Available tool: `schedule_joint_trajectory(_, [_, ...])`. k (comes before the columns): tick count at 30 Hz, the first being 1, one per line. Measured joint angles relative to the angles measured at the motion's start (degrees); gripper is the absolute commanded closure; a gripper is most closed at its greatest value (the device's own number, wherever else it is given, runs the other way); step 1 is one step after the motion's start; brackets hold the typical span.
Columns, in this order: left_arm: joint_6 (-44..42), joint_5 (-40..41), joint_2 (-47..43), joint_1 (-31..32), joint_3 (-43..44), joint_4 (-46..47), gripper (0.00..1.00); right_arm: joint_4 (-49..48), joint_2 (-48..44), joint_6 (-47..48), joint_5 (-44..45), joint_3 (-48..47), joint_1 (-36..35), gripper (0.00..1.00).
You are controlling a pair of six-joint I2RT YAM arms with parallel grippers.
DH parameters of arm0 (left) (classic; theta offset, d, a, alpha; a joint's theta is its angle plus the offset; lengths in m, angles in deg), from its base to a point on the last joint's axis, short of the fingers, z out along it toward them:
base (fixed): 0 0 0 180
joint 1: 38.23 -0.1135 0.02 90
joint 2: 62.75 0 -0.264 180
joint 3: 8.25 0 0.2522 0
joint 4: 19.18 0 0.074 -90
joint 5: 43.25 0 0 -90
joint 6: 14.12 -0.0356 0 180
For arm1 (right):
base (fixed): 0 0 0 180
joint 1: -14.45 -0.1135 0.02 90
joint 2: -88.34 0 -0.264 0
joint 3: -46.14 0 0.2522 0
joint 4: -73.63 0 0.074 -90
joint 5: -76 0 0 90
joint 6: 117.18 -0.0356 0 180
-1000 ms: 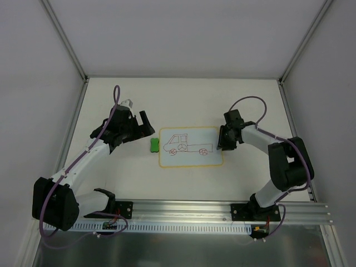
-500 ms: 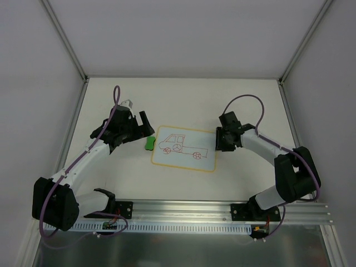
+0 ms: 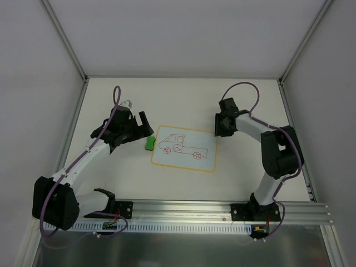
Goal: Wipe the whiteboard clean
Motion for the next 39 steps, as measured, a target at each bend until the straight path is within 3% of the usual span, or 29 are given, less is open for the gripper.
schedule_joint_trajectory(15, [0.0,0.6,4.2,0.0,0.0,-0.7,0.01,-2.2,3.5,-0.3,-1.3,-0.8,0.0,0.73])
schedule_joint_trajectory(25, [0.0,0.7,14.1,0.0,3.2,-0.9,0.01,-4.8,3.3,-1.7,-2.8,0.1,0.1,0.98])
schedule_joint_trajectory(29, [-0.2,0.8,16.9,0.0,4.3,-0.9,0.01,-5.6,3.0,-3.1,-2.8,0.8,0.1,1.00])
schedule_joint_trajectory(39, [-1.5,1.9,24.4,0.0,7.8,-0.9,0.21,-7.1,1.9,-5.1,-2.7,2.4,-0.1,1.00])
